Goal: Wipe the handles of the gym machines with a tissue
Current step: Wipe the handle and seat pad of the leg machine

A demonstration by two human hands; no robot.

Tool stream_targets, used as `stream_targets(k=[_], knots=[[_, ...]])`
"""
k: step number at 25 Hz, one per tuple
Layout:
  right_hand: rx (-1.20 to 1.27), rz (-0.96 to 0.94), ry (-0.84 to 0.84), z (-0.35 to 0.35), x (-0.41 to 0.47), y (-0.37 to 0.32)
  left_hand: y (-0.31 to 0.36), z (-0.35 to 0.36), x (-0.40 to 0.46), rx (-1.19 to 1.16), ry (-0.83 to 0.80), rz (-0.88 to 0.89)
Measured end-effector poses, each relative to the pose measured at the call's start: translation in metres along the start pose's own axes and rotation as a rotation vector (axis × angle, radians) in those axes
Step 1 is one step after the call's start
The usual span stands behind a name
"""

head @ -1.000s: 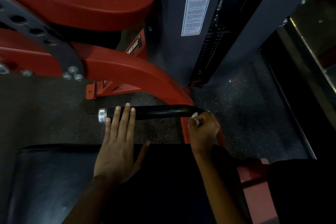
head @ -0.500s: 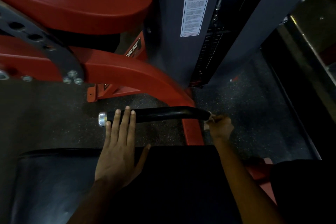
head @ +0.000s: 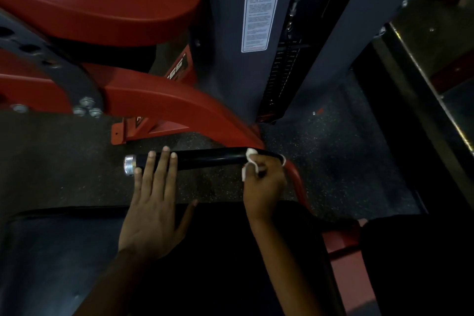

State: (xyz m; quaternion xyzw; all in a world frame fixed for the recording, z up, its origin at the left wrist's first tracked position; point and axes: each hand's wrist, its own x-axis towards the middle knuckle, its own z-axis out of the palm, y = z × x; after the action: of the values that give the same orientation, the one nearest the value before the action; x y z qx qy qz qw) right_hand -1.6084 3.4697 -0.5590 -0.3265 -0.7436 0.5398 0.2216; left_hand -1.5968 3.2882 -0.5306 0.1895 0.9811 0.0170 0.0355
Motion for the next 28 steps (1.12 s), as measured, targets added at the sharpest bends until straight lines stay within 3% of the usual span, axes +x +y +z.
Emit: stream_targets(k=[2, 5, 8, 12, 17, 28], knots=[[-0.046, -0.137, -0.066, 0.002, 0.0, 0.001, 0.0, 0.0, 0.0, -0.004, 0.007, 0.001], [-0.108, -0.103, -0.128, -0.009, 0.001, -0.009, 0.0, 0.0, 0.001, -0.013, 0.029, -0.003], [-0.29, -0.239, -0.285, -0.027, -0.009, -0.014, 0.005, 0.001, -0.012, -0.025, 0.014, 0.014], [-0.435, -0.258, -0.378, -0.054, -0.044, -0.012, 0.037, 0.016, -0.081, 0.025, -0.09, 0.164], [-0.495, -0.328, -0.461, -0.096, -0.127, -0.001, 0.047, 0.012, -0.163, 0.041, -0.095, 0.266], [-0.364, -0.513, -0.339, -0.195, -0.289, 0.038, 0.062, 0.014, -0.289, 0.039, -0.099, 0.246]])
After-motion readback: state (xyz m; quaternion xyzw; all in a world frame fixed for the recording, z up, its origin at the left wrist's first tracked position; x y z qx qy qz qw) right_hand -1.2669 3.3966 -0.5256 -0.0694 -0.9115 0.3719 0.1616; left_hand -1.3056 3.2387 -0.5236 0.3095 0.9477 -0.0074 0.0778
